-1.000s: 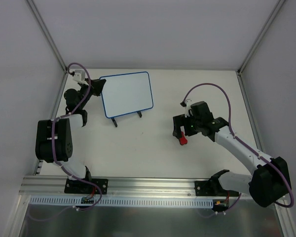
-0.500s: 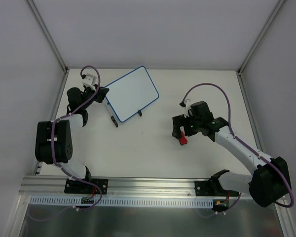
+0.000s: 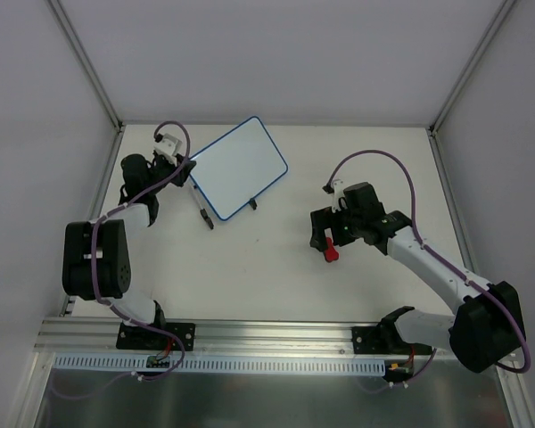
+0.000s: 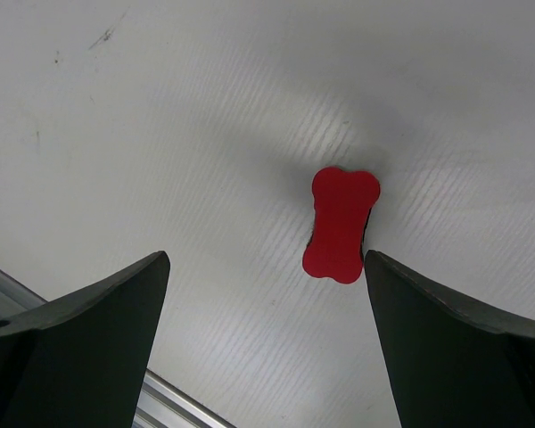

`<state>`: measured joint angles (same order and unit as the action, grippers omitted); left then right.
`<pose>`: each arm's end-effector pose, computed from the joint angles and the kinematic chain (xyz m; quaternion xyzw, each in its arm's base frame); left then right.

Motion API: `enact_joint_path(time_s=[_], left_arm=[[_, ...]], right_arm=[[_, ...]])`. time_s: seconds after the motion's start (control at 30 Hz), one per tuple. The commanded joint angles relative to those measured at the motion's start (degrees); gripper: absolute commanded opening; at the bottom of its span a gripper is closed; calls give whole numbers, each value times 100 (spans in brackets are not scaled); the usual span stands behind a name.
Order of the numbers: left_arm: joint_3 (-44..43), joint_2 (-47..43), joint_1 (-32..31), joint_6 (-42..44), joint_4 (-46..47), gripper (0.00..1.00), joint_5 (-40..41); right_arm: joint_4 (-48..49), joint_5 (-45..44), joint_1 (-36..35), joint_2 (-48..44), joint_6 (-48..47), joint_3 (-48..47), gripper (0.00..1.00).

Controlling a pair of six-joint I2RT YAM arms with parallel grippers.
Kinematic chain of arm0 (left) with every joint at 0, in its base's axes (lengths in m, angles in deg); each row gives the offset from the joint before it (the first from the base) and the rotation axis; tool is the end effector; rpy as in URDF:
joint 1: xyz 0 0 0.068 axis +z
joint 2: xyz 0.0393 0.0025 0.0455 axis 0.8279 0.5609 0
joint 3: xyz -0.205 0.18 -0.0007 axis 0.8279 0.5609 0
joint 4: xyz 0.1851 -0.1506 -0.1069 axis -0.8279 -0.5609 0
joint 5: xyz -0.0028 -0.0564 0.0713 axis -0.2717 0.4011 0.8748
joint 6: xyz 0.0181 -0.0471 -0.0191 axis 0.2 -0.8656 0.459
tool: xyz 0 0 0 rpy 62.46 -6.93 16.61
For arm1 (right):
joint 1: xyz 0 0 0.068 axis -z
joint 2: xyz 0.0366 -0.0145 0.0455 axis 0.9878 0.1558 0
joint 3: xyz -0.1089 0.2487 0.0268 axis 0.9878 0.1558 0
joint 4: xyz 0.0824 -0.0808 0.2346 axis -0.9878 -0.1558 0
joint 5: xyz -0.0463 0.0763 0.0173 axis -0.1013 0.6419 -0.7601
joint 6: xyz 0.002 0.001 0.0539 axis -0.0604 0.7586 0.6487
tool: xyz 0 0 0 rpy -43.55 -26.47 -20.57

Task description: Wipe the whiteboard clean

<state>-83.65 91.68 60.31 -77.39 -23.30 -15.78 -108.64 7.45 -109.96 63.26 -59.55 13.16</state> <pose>0.3422 0.0063 0.2354 0.2404 0.6776 -0.1267 0.6834 0.2172 0.1277 0.2473 -0.3277 0.8623 0.1532 0.3545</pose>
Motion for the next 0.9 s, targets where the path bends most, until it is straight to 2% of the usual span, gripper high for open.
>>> enact_joint_path(time_s=[0.0,0.2,0.43,0.63,0.67,0.73,0.77,0.87], left_arm=[[-42,-187,85,1405,-714,0,710],[-165,-381,85,1758,-1067,0,1132],[-359,-566,85,1907,-1331,0,1272],[-447,-768,85,1680,-1551,2,1071],[-447,-837,85,1505,-1577,6,1018],[-394,-934,85,1258,-1595,25,965],[-376,-1057,93,865,-1595,45,1096],[-359,-1390,94,83,-1770,62,1369]], right_arm=[[4,79,-51,18,-139,-222,96],[-5,123,-95,97,-192,-239,96],[4,158,-139,115,-210,-292,96],[4,176,-175,114,-245,-345,96],[4,193,-192,132,-254,-353,96],[4,185,-201,167,-298,-380,96],[4,185,-210,185,-306,-397,96],[74,141,-227,220,-350,-424,96]])
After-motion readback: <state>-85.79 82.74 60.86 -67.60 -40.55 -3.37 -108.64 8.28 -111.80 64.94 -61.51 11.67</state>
